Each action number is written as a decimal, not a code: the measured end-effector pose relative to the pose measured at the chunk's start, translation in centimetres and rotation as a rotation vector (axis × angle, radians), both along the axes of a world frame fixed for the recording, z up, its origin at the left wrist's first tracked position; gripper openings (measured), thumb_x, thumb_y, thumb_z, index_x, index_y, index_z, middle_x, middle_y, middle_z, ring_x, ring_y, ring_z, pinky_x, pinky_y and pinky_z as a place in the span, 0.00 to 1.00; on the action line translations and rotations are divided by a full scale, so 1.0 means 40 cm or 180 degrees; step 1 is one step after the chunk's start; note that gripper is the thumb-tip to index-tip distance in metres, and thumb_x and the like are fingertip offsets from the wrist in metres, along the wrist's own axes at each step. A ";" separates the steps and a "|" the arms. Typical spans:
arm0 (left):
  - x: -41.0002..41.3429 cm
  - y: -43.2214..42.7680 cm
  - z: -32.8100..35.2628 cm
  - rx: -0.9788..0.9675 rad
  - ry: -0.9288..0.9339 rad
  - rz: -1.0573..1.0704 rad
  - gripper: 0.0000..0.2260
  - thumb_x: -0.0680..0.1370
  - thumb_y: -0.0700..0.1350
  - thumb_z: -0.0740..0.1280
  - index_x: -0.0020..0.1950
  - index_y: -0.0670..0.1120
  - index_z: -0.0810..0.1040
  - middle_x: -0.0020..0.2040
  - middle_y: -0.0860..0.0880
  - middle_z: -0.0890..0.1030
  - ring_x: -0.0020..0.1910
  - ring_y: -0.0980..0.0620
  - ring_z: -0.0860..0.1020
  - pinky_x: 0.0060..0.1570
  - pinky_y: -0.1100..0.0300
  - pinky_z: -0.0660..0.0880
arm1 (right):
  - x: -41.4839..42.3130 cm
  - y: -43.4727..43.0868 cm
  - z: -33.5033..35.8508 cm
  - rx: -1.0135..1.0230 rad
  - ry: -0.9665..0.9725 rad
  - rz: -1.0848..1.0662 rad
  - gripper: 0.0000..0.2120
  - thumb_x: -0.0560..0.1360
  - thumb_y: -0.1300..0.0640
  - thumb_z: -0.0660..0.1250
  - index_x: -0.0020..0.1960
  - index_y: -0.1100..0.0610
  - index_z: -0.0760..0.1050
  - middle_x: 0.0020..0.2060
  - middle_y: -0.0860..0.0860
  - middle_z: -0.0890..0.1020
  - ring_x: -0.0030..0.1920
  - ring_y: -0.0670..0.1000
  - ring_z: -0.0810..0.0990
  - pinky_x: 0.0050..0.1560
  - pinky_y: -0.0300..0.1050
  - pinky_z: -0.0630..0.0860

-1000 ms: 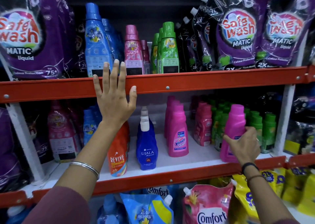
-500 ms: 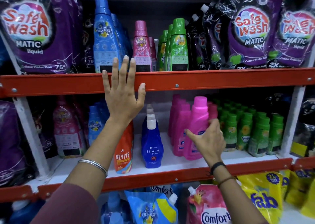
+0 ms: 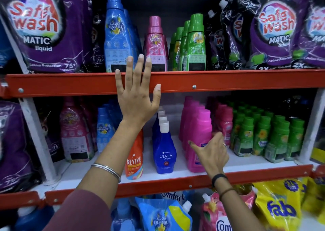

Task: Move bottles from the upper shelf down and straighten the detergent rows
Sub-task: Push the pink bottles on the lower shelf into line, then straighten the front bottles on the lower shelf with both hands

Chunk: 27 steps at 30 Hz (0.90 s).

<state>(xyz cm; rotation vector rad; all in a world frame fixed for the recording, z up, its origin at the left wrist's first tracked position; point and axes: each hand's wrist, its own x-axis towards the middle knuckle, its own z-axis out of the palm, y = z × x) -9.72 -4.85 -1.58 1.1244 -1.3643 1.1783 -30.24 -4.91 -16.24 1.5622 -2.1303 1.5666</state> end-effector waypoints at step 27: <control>-0.351 0.130 -0.449 0.2600 0.2522 -0.3403 0.18 0.82 0.56 0.47 0.72 0.61 0.57 0.71 0.70 0.57 0.72 0.73 0.52 0.76 0.63 0.49 | -0.142 0.084 -0.064 0.0120 -0.2251 0.2342 0.32 0.69 0.29 0.52 0.65 0.46 0.66 0.66 0.45 0.69 0.67 0.48 0.68 0.71 0.57 0.65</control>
